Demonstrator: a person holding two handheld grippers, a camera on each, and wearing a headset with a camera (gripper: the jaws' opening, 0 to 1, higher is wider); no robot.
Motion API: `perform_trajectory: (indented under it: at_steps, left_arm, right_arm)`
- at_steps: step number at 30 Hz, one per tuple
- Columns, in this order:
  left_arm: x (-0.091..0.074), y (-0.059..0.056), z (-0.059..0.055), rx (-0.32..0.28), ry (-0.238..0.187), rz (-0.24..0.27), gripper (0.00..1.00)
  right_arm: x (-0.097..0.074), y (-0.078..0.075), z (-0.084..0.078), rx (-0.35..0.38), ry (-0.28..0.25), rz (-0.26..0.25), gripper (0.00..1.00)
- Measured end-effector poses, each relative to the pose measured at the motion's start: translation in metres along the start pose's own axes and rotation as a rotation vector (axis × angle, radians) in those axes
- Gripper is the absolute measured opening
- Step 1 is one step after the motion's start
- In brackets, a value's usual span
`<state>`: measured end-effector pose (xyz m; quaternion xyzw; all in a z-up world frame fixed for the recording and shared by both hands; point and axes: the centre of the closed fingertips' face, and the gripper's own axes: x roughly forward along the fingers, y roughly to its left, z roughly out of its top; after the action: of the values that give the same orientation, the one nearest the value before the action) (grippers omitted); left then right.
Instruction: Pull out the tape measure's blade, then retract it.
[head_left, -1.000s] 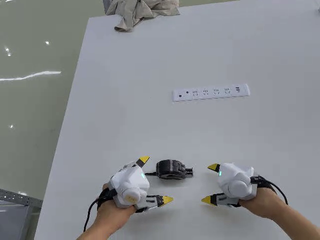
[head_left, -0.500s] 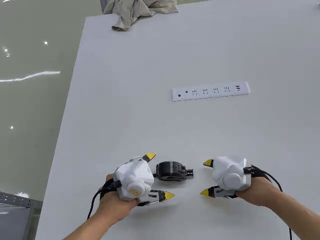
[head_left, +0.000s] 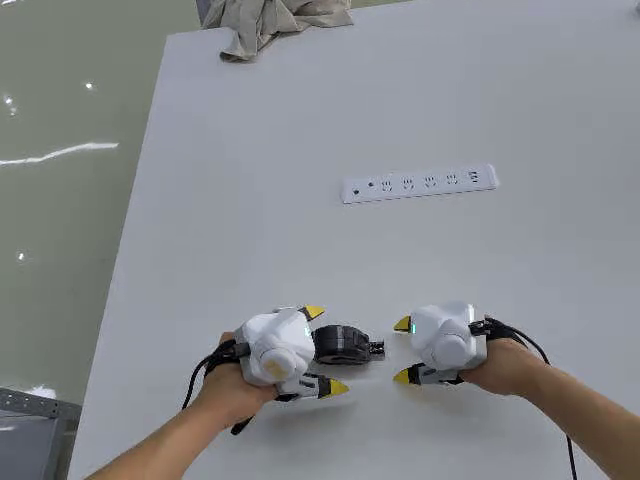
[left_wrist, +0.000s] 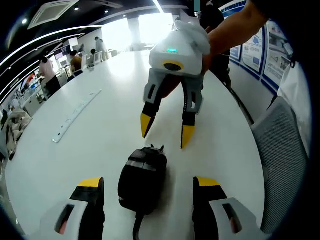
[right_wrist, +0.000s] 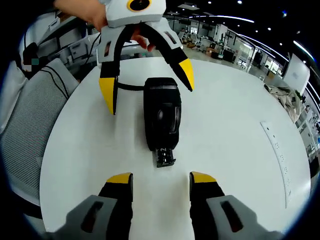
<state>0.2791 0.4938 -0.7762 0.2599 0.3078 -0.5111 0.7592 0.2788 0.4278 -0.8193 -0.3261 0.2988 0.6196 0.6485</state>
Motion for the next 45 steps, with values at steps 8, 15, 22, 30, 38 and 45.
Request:
perform_trajectory:
  at_steps: [8, 15, 22, 30, 38, 45]
  left_arm:
    - [0.009, 0.001, 0.001, 0.026, 0.021, -0.054, 0.64]
    - [0.017, 0.000, -0.003, 0.041, 0.045, -0.084, 0.62]
    - [0.022, 0.000, -0.005, 0.055, 0.062, -0.109, 0.58]
    - [0.027, -0.003, -0.007, 0.065, 0.077, -0.130, 0.52]
    - [0.028, -0.003, -0.007, 0.098, 0.094, -0.147, 0.47]
    - [0.030, -0.002, -0.008, 0.108, 0.106, -0.159, 0.45]
  right_arm:
    - [0.006, 0.001, -0.001, -0.018, 0.023, 0.026, 0.45]
    - [0.011, -0.002, 0.001, -0.028, 0.022, 0.035, 0.43]
    - [0.014, -0.004, 0.004, -0.027, 0.019, 0.045, 0.39]
    - [0.015, -0.002, 0.005, -0.011, 0.011, 0.068, 0.36]
    - [0.018, 0.000, 0.007, -0.042, 0.022, 0.100, 0.31]
    - [0.020, -0.003, 0.010, -0.052, 0.028, 0.115, 0.27]
